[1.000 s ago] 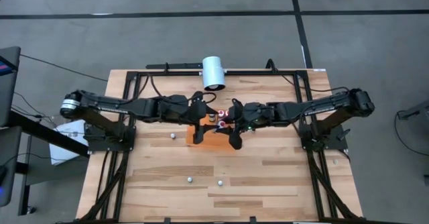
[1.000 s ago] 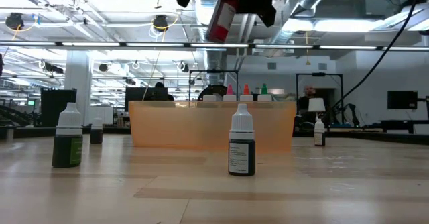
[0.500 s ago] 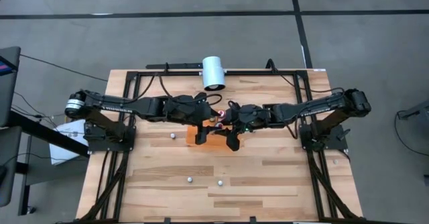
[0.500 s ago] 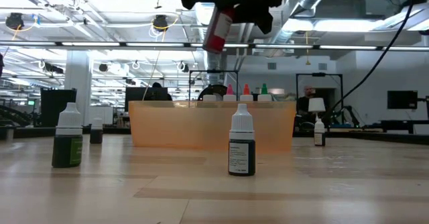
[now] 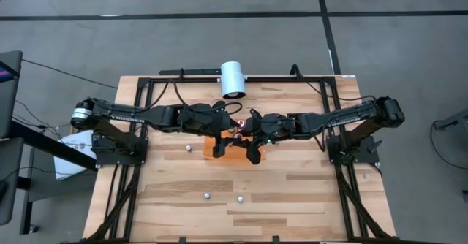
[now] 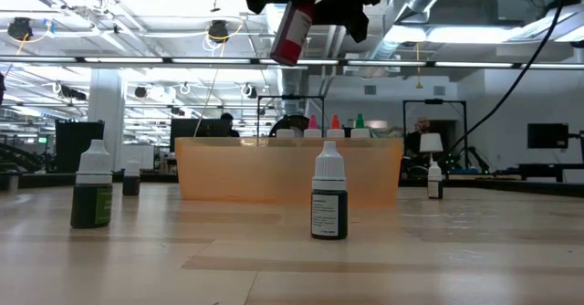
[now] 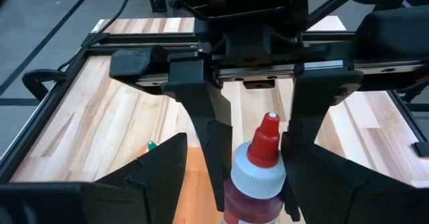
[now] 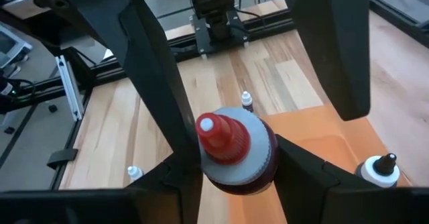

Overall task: Pick & Place food coloring
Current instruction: Put the large red food coloring bottle into the orange bin

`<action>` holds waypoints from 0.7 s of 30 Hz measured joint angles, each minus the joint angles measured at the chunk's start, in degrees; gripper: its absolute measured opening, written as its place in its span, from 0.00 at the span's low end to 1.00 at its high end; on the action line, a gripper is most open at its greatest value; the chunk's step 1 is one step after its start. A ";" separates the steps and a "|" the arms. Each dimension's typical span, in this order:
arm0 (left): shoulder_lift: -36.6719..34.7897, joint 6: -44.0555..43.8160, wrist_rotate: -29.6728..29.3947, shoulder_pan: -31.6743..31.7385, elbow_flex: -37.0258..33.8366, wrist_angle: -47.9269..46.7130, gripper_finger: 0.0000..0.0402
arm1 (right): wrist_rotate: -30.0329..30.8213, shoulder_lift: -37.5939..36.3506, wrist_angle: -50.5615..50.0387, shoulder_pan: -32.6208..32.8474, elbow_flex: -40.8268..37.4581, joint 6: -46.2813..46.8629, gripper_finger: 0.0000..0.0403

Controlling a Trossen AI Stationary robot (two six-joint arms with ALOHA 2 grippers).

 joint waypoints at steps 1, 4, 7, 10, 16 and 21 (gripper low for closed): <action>0.00 -0.03 0.04 0.00 0.00 0.01 0.58 | 0.00 0.00 0.04 0.00 0.00 0.00 0.36; 0.00 -0.09 0.50 0.00 0.00 0.00 0.58 | 0.00 0.00 0.06 0.00 0.00 0.00 0.35; -0.02 -0.38 0.94 0.00 0.00 0.00 0.58 | -0.02 0.00 0.06 0.02 0.00 0.00 0.37; -0.02 -0.40 0.99 0.00 0.00 0.02 0.56 | -0.01 0.00 0.07 0.00 0.00 0.00 0.37; -0.02 -0.98 1.20 0.00 -0.02 0.29 0.53 | 0.00 0.00 0.08 0.02 0.00 0.00 0.35; -0.07 -1.03 2.82 0.00 -0.02 2.65 0.51 | 0.05 0.00 0.08 0.00 0.00 0.00 0.37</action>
